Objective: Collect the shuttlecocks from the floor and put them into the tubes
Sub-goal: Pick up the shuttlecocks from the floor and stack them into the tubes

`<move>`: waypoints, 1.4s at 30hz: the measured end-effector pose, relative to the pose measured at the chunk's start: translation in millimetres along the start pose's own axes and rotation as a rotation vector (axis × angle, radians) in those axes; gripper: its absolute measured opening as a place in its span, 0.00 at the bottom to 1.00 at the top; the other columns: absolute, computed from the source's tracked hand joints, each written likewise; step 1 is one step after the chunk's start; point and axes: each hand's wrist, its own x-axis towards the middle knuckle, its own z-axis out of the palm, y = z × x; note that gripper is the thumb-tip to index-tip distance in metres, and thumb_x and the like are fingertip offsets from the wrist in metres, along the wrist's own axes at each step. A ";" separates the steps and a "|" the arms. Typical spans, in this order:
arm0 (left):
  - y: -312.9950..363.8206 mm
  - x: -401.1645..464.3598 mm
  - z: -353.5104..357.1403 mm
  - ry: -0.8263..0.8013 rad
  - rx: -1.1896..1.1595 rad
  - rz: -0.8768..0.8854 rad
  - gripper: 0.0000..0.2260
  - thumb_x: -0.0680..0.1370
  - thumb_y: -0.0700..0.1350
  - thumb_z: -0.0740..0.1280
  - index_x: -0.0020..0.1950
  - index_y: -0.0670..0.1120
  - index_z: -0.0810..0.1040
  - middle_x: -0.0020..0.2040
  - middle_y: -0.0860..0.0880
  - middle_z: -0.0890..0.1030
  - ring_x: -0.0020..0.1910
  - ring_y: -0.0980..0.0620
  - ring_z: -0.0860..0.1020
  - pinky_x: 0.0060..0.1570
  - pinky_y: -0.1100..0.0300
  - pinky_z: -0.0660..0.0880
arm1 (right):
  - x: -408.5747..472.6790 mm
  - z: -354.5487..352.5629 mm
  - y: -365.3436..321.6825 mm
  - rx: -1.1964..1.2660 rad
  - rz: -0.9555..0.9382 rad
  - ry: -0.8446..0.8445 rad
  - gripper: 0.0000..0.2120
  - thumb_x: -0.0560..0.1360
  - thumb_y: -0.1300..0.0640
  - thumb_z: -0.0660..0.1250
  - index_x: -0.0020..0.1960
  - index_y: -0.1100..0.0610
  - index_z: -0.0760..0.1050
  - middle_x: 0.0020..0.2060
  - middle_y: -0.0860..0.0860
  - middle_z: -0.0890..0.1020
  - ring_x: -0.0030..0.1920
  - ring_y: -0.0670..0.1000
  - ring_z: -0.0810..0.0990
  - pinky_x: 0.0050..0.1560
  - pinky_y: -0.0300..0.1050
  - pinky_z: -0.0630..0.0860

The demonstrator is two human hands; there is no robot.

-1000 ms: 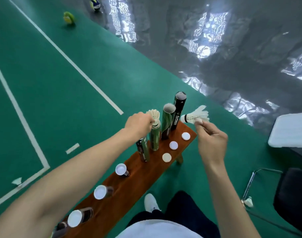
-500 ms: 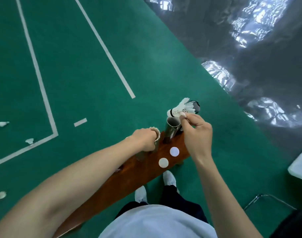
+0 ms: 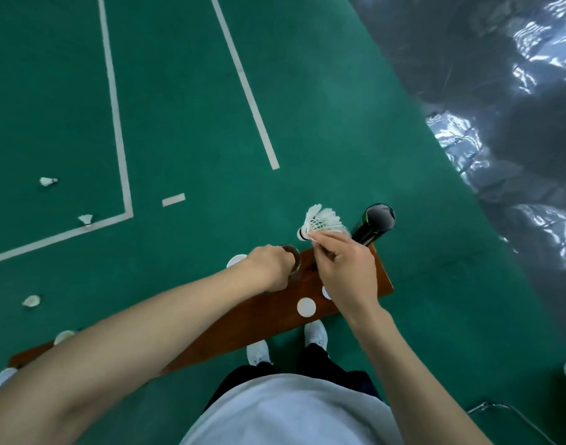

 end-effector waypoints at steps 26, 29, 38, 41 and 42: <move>-73.0 -133.8 -18.7 0.317 -0.343 -0.291 0.22 0.80 0.44 0.63 0.71 0.60 0.74 0.70 0.53 0.78 0.67 0.45 0.76 0.60 0.48 0.77 | -1.6 78.8 6.7 -0.591 -0.143 -0.686 0.20 0.82 0.38 0.60 0.57 0.53 0.79 0.54 0.51 0.83 0.44 0.56 0.84 0.42 0.51 0.83; -80.7 -149.7 -18.1 0.371 -0.357 -0.315 0.20 0.80 0.48 0.65 0.72 0.61 0.73 0.71 0.54 0.77 0.68 0.46 0.75 0.63 0.46 0.76 | -5.6 54.8 -20.9 -0.485 -0.179 -0.504 0.22 0.83 0.38 0.59 0.65 0.52 0.79 0.62 0.48 0.81 0.47 0.56 0.85 0.42 0.51 0.83; -130.5 -297.2 44.4 0.657 -0.445 -0.526 0.19 0.79 0.53 0.68 0.70 0.59 0.75 0.71 0.57 0.76 0.70 0.50 0.74 0.68 0.48 0.72 | -44.5 49.5 -200.5 0.050 -0.483 -0.264 0.14 0.81 0.43 0.66 0.56 0.52 0.84 0.54 0.43 0.84 0.35 0.47 0.80 0.39 0.50 0.80; -148.1 -382.6 97.7 0.736 -0.480 -0.675 0.17 0.79 0.52 0.69 0.69 0.59 0.77 0.70 0.58 0.76 0.68 0.51 0.75 0.67 0.49 0.72 | -92.0 81.5 -264.6 0.160 -0.568 -0.363 0.14 0.80 0.42 0.67 0.58 0.50 0.83 0.56 0.42 0.83 0.41 0.45 0.81 0.43 0.49 0.81; -151.3 -409.0 117.6 0.749 -0.496 -0.725 0.17 0.79 0.51 0.69 0.68 0.59 0.77 0.70 0.58 0.77 0.67 0.51 0.75 0.67 0.49 0.73 | -109.9 92.1 -282.6 0.186 -0.591 -0.416 0.15 0.80 0.41 0.67 0.59 0.49 0.82 0.57 0.42 0.82 0.44 0.44 0.81 0.45 0.48 0.81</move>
